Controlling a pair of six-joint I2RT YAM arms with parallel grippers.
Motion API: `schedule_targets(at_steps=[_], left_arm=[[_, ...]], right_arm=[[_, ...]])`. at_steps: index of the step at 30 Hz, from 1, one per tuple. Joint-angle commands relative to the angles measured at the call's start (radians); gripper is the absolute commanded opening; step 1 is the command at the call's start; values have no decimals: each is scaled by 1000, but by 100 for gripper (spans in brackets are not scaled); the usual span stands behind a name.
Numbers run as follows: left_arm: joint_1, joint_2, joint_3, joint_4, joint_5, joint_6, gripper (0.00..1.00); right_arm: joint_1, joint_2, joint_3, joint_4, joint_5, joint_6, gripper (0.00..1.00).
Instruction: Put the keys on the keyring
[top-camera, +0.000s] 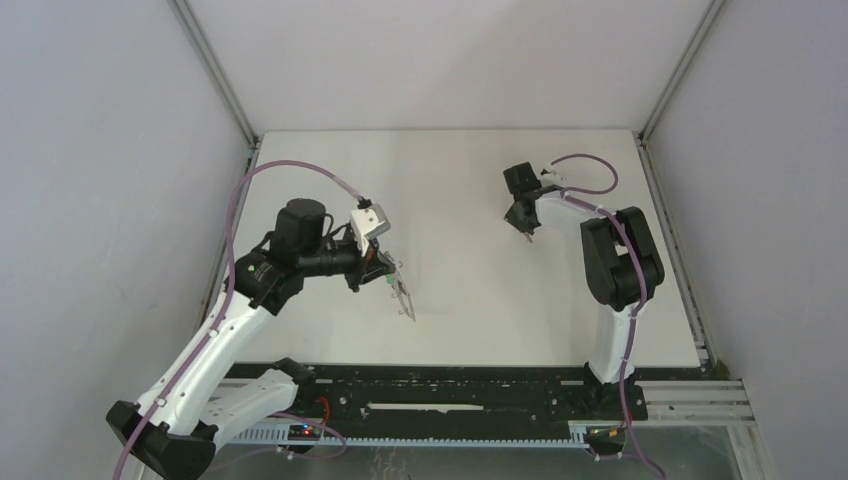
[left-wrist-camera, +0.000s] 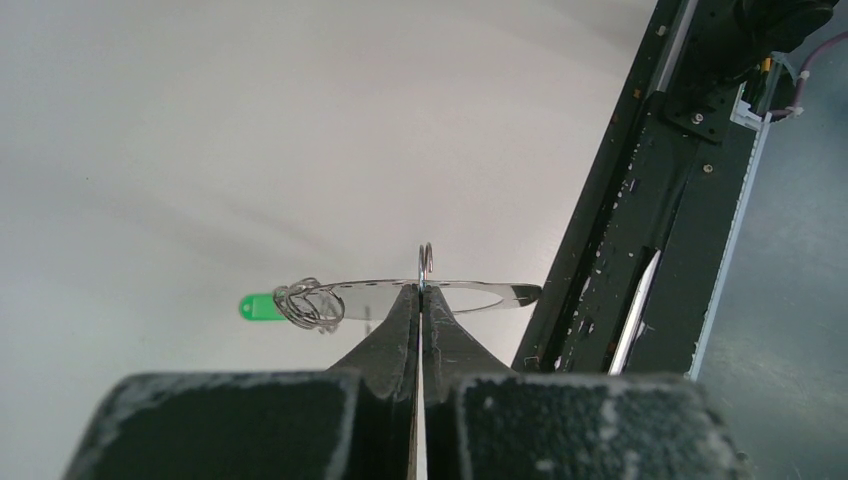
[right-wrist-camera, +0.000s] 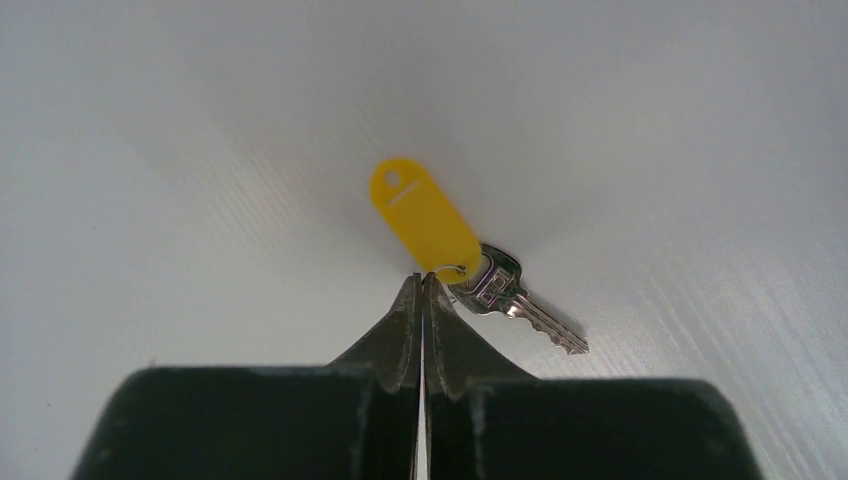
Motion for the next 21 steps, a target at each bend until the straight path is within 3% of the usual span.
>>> schedule_targets(at_steps=[1,12,16,21], left_arm=[[5,-13,26,12,11,7,0],[5,-37,23,10,4,-5,0],[5,-46,24,8,5,-12,0],[5,-54,19,6,1,-12,0]], right_arm=[[27,-28,13,17,37,-29,0],[201,-128,-142,106,102,-169,0],[247,-164,-203,136,85,-216,0],[388,-238,-309,266,-1,-326,0]])
